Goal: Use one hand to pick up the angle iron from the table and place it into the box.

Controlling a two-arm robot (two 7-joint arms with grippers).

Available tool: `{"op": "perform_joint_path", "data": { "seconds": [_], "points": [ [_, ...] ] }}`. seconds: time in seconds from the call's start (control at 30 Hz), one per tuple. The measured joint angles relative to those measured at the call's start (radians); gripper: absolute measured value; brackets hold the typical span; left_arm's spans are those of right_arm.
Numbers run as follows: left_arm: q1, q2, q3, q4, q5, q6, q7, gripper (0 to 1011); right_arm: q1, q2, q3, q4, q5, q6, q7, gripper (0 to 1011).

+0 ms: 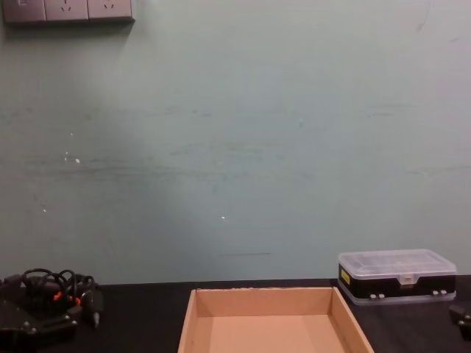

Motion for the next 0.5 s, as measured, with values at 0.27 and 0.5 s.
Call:
{"op": "perform_joint_path", "data": {
  "seconds": [0.27,0.5],
  "points": [
    [0.000,0.000,0.000,0.000,0.000,0.000,0.000,1011,0.000,0.000,0.000,0.000,0.000,0.000,0.000,1004],
    [0.000,0.000,0.000,0.000,0.000,0.000,0.000,1011,0.000,0.000,0.000,0.000,0.000,0.000,0.000,1004]
  ]
}}
